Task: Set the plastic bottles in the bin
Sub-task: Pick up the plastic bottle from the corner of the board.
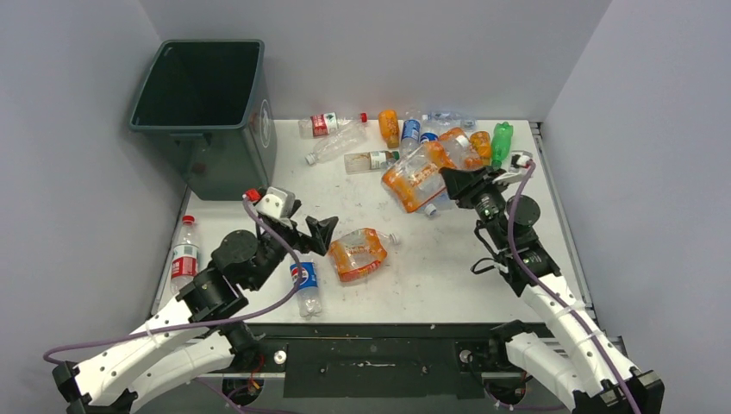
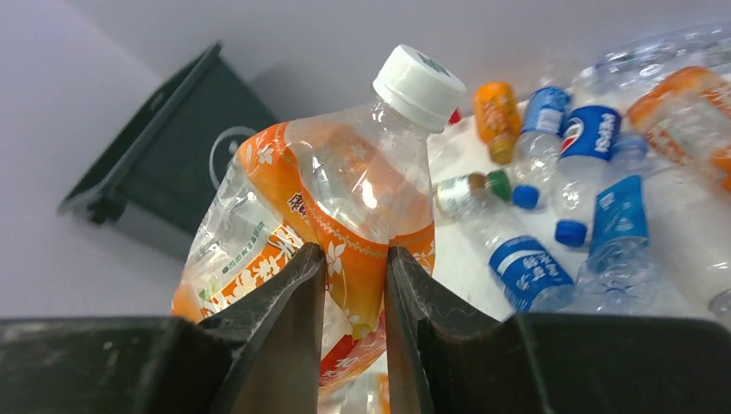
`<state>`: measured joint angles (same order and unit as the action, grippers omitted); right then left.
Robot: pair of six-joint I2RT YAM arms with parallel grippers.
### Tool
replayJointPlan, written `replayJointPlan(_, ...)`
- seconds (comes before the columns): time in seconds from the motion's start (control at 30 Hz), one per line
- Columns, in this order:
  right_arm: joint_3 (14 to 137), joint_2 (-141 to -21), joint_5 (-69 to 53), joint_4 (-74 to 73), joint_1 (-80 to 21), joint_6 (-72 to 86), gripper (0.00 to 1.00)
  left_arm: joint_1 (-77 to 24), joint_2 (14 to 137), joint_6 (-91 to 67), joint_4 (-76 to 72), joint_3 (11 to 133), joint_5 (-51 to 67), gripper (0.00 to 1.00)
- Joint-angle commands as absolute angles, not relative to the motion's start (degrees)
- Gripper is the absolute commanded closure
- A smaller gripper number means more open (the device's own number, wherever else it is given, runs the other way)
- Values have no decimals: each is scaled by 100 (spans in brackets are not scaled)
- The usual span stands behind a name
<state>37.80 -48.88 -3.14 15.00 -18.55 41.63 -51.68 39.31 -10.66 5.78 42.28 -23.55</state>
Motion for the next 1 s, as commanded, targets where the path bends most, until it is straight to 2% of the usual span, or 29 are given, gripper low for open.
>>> replayJointPlan(0.0,4366,-4752,-1508,156,-2365,2992,95,-5204,3589,-811,-63,4566,-1045,4)
replayJointPlan(0.17,4500,-4478,-3071,-431,-2538,2416,95,-5180,4058,-1000,873,5662,419,4)
replayJointPlan(0.37,4028,-3704,-3704,195,-2725,2269,95,-5117,5025,-1623,1647,6632,1917,4)
replayJointPlan(0.57,3810,-3314,-4227,913,-2753,2392,95,-4770,5657,-2175,1489,6758,2589,4)
replayJointPlan(0.8,3814,-3328,-4463,1423,-2773,2675,95,-4360,5959,-2934,344,6209,3980,4)
replayJointPlan(0.97,3782,-3404,-4452,1665,-2780,2804,95,-4375,6032,-3144,-198,6031,4339,4)
